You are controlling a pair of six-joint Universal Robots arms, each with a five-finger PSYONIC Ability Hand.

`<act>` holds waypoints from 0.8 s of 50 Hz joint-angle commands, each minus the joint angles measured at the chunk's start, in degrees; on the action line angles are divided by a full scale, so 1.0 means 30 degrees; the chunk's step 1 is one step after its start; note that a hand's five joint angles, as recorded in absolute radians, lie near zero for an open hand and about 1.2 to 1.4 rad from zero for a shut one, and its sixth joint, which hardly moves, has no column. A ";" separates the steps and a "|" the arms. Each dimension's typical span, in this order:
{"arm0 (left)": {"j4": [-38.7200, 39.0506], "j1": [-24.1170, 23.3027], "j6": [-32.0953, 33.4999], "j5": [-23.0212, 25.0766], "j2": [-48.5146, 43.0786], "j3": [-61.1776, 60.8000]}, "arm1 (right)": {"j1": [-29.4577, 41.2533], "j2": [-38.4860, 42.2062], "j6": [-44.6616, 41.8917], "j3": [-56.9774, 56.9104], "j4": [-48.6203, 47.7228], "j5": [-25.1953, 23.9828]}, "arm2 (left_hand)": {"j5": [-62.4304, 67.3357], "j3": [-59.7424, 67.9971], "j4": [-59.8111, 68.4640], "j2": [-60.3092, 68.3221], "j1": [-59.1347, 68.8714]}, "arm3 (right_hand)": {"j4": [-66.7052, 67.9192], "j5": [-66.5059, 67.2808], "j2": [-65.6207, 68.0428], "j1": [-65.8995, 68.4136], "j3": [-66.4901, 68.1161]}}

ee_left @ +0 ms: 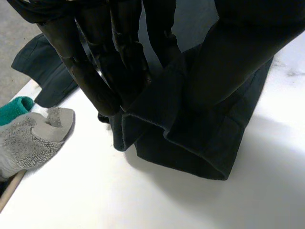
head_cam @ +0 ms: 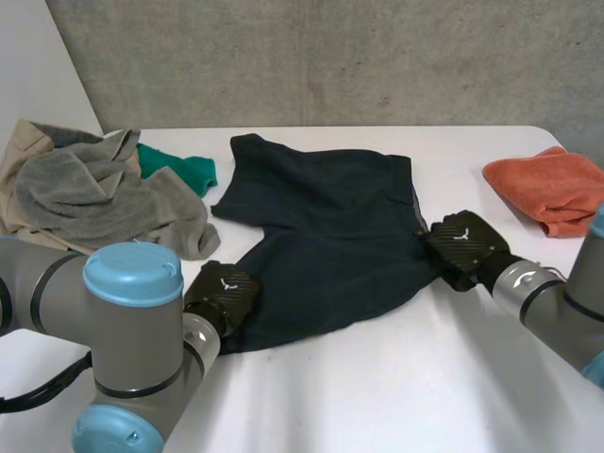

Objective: Fold the laundry.

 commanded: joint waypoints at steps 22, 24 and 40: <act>-0.8625 0.0276 0.1925 0.2074 0.3138 0.3518 | -0.1906 -0.4291 -0.5858 -0.1551 1.4338 0.0687 | 0.4362 0.4054 0.3894 0.3917 0.4696 | 0.3889 0.4381 0.4330 0.5641 0.4342; -0.7310 0.0656 0.2071 0.1519 0.1620 0.5998 | -0.1467 -0.3445 -0.3900 -0.2952 1.3141 0.0803 | 0.4362 0.4054 0.3894 0.3917 0.4696 | 0.3889 0.4381 0.4330 0.5641 0.4342; -0.7505 0.2181 0.2394 0.0286 -1.2738 2.8651 | 0.1404 0.4286 0.2177 -1.2768 0.4351 0.6395 | 0.4362 0.4054 0.3894 0.3917 0.4696 | 0.3889 0.4381 0.4330 0.5641 0.4342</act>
